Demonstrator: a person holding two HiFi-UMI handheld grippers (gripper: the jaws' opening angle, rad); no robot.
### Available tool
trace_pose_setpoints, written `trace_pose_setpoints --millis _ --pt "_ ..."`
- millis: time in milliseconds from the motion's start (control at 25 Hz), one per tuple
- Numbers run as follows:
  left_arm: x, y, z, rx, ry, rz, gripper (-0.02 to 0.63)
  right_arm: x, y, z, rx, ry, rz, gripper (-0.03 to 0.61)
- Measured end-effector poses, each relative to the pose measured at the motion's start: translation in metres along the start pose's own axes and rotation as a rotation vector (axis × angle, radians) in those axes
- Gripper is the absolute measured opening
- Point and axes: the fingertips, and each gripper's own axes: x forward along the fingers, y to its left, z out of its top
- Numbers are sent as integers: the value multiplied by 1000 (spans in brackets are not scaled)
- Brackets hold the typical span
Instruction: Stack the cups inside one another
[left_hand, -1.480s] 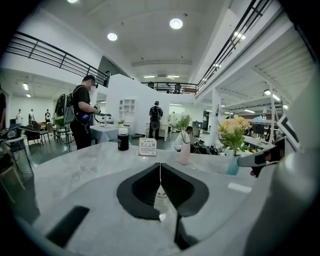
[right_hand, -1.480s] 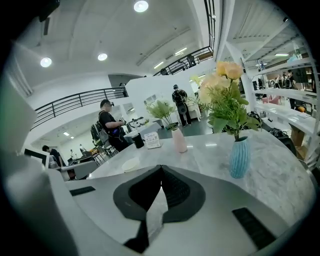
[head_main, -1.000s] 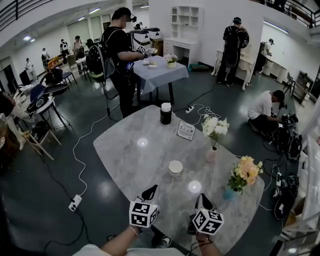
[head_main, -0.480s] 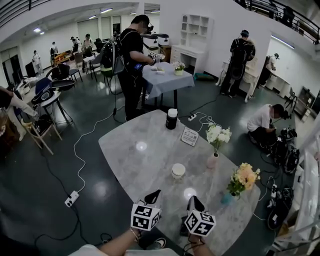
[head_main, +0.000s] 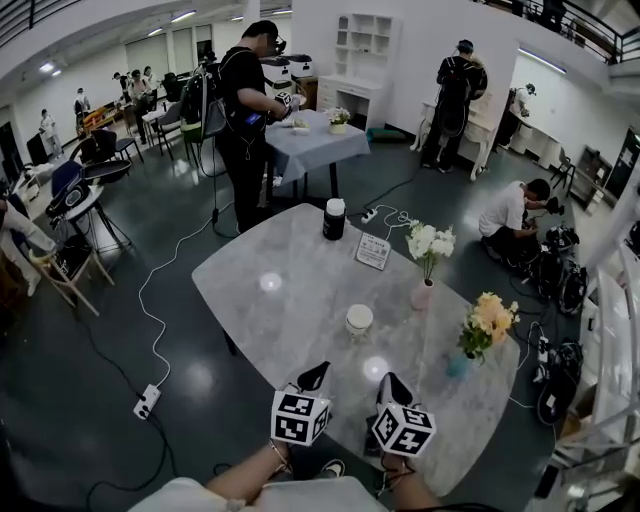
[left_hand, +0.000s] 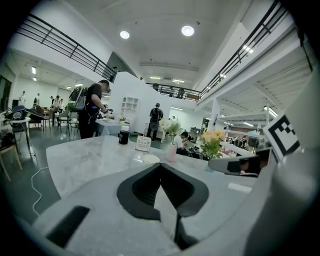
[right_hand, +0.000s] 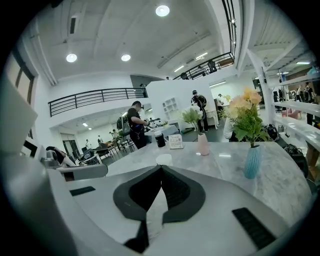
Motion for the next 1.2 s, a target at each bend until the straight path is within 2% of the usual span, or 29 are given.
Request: trace_pose_setpoints --millis 440,1200 --pt "4 -1 3 21 -5 -28 11 3 11 3 -35 -5 9 6" --pt "21 7 7 20 5 -52 11 20 8 5 -11 9 6 6"
